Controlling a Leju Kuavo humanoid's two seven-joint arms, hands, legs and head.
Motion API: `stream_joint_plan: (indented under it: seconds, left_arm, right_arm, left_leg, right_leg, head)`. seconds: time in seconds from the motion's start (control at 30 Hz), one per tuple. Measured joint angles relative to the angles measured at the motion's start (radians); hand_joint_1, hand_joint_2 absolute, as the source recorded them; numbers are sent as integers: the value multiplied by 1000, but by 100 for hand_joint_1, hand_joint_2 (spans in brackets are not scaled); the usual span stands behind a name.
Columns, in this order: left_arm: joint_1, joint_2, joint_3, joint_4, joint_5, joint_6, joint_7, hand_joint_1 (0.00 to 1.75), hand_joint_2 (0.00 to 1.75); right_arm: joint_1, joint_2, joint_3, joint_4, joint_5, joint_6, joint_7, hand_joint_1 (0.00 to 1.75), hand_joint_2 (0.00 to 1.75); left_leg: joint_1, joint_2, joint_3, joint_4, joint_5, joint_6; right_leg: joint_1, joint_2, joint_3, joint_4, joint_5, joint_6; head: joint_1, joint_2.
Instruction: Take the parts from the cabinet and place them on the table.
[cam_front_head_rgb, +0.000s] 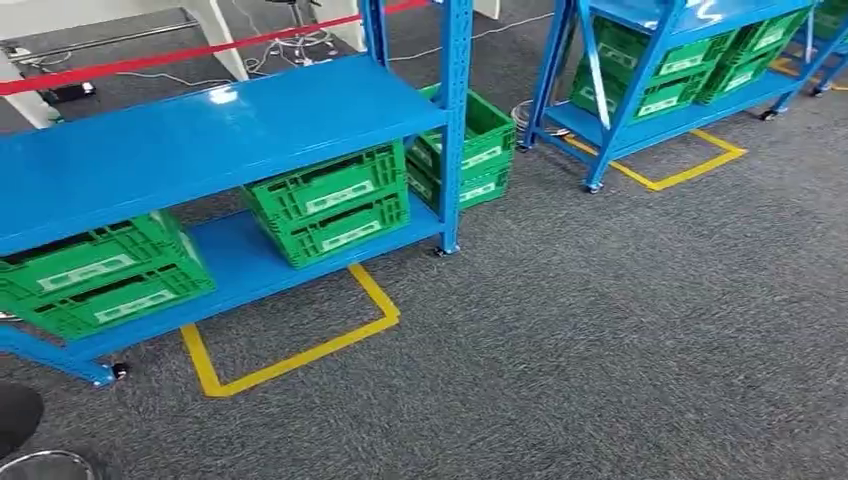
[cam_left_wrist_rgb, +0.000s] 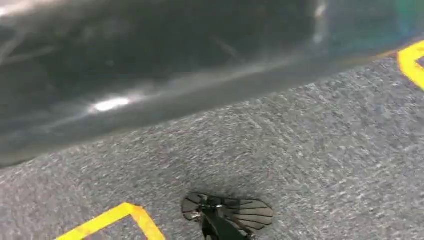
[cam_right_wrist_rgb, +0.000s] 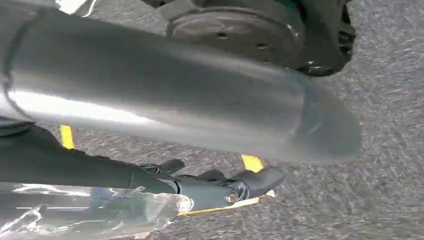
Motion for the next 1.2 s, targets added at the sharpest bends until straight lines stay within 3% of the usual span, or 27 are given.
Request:
stream_joint_plan:
  seconds: [0.03,0.1,0.13,0.2,0.23,0.27,0.33,0.37,0.4,0.47,0.53,0.57,0.6,0.63,0.7,0.73,0.77,0.83,0.87,0.9,0.93,1.0,1.03,1.07,1.1,1.13,1.2]
  left_arm:
    - [2,2,0,0,0,0,0,0,0]
    - [3,5,0,3,0,1,0,0,0]
    - [-2,5,0,5,0,0,0,0,0]
    - [-6,5,0,8,0,0,0,0,0]
    - [-4,5,0,9,0,0,0,0,0]
    - [0,6,0,10,0,2,0,0,0]
    - [1,18,0,26,5,29,11,0,0]
    - [-1,28,0,45,9,39,11,0,0]
    - [-6,34,0,59,12,48,9,0,0]
    - [-14,43,0,81,15,59,2,0,0]
    - [-6,50,0,101,14,65,0,0,0]
    - [-4,54,0,105,15,69,0,0,0]
    - [-6,57,0,111,16,70,-2,0,0]
    - [-11,58,0,115,16,70,-2,0,0]
    - [-14,59,0,126,16,71,-2,0,0]
    - [-12,59,0,131,16,71,-2,0,0]
    - [-9,59,0,135,16,71,-2,0,0]
    - [-8,60,0,141,16,72,-2,0,0]
    - [-8,61,0,143,16,73,-2,0,0]
    - [-9,65,0,143,16,74,-2,0,0]
    - [-10,66,0,145,16,74,-2,0,0]
    - [-9,66,0,147,17,74,-2,0,0]
    - [-9,68,0,148,17,74,-2,0,0]
    - [-12,70,0,148,17,74,-2,0,0]
    - [-15,70,0,150,18,74,-2,0,0]
    - [-19,70,0,152,18,74,-2,0,0]
    - [-19,69,0,154,16,74,-2,0,0]
  right_arm:
    - [0,1,1,-2,0,0,0,0,0]
    - [1,2,1,-6,-1,0,0,0,0]
    - [3,2,1,-6,0,0,0,0,0]
    - [5,2,0,-6,0,0,0,0,0]
    - [4,2,0,-6,0,0,0,0,0]
    - [4,2,0,-7,-1,0,0,0,0]
    - [3,2,1,-7,1,4,0,0,0]
    - [2,2,2,-7,3,5,0,0,0]
    - [2,2,2,-8,4,5,0,0,0]
    - [0,2,2,-11,5,7,0,0,0]
    - [-3,2,3,-15,5,7,-1,0,0]
    - [-3,2,5,-16,5,7,0,0,0]
    - [-3,2,6,-18,5,7,-1,0,0]
    - [-1,2,6,-18,5,7,0,0,0]
    - [3,2,7,-18,5,7,0,0,0]
    - [4,2,7,-18,6,8,0,0,0]
    - [4,2,7,-18,6,8,0,0,0]
    - [6,2,7,-19,6,7,0,0,0]
    - [7,2,7,-20,6,7,0,0,0]
    - [10,2,8,-19,6,7,0,0,0]
    - [8,2,9,-19,6,8,1,0,0]
    - [6,2,9,-24,7,8,1,0,0]
    - [6,2,8,-24,6,8,1,0,0]
    - [7,2,8,-25,6,8,0,0,0]
    - [8,2,8,-26,6,8,0,0,0]
    - [9,2,8,-26,6,8,0,0,0]
    - [10,2,9,-26,6,8,0,0,0]
  left_leg:
    - [0,-12,-4,1,3,-7]
    - [-6,95,-31,61,-48,-14]
    - [-5,115,-66,133,-90,-18]
    - [-3,129,-143,295,-155,-24]
    - [-2,130,-155,322,-153,-26]
    - [-2,130,-143,306,-131,-26]
    - [-3,147,-56,152,-52,-20]
    - [-5,182,-4,68,-30,-15]
    - [-11,234,32,5,-37,-11]
    - [-11,203,29,3,-43,5]
    - [-6,178,35,0,-45,20]
    - [-4,167,47,-3,-44,24]
    - [-3,161,53,-3,-47,30]
    - [-3,147,55,-3,-50,35]
    - [-3,121,60,-2,-58,39]
    - [-3,107,67,-2,-63,37]
    - [-1,93,78,-2,-71,35]
    - [6,62,107,-2,-90,27]
    - [9,51,119,-2,-100,21]
    - [7,39,121,-1,-113,13]
    - [8,28,122,1,-115,8]
    - [13,20,122,-10,-113,-10]
    - [13,21,125,-15,-112,-12]
    - [13,35,113,10,-104,-16]
    - [8,90,74,80,-80,-22]
    - [5,117,19,160,-82,-24]
    - [4,130,-90,298,-169,-22]
  right_leg:
    - [-5,-16,0,-6,7,-9]
    - [-5,-47,0,-10,10,-21]
    - [-3,-65,-2,-10,10,-23]
    - [0,-103,-4,-10,7,-28]
    - [1,-118,-5,-10,5,-28]
    - [1,-130,-11,-10,2,-27]
    - [0,-159,-3,-10,-7,-23]
    - [0,-170,4,-10,-10,-19]
    - [10,-180,10,-8,-19,-11]
    - [10,-202,25,-18,-27,3]
    - [5,-205,51,-3,-21,21]
    - [0,-182,42,5,-35,28]
    - [-4,-126,22,48,-60,30]
    - [-6,-103,-18,118,-87,31]
    - [-5,-88,-122,276,-147,36]
    - [-5,-87,-158,312,-152,37]
    - [-6,-87,-169,301,-137,37]
    - [-9,-80,-135,166,-54,43]
    - [-14,-59,-114,90,4,49]
    - [-22,-8,-108,38,72,58]
    - [-17,-23,-110,34,34,32]
    - [-9,-38,-100,34,43,9]
    - [-8,-49,-95,34,42,2]
    - [-12,-55,-82,27,41,-5]
    - [-11,-68,-69,22,34,-12]
    - [-9,-81,-58,16,27,-19]
    - [-1,-108,-32,8,6,-26]
  head:
    - [0,0]
    - [-16,0]
    - [-17,0]
    - [-17,0]
    - [-17,0]
    - [-18,0]
    - [-18,0]
    - [-18,0]
    - [-19,0]
    - [-14,0]
    - [-13,0]
    - [-14,0]
    - [-12,0]
    - [-10,0]
    - [-6,0]
    - [-6,0]
    - [-5,0]
    - [-5,0]
    - [-5,0]
    - [4,0]
    - [8,0]
    - [7,0]
    - [5,0]
    - [5,0]
    - [2,0]
    - [-5,0]
    - [-4,0]
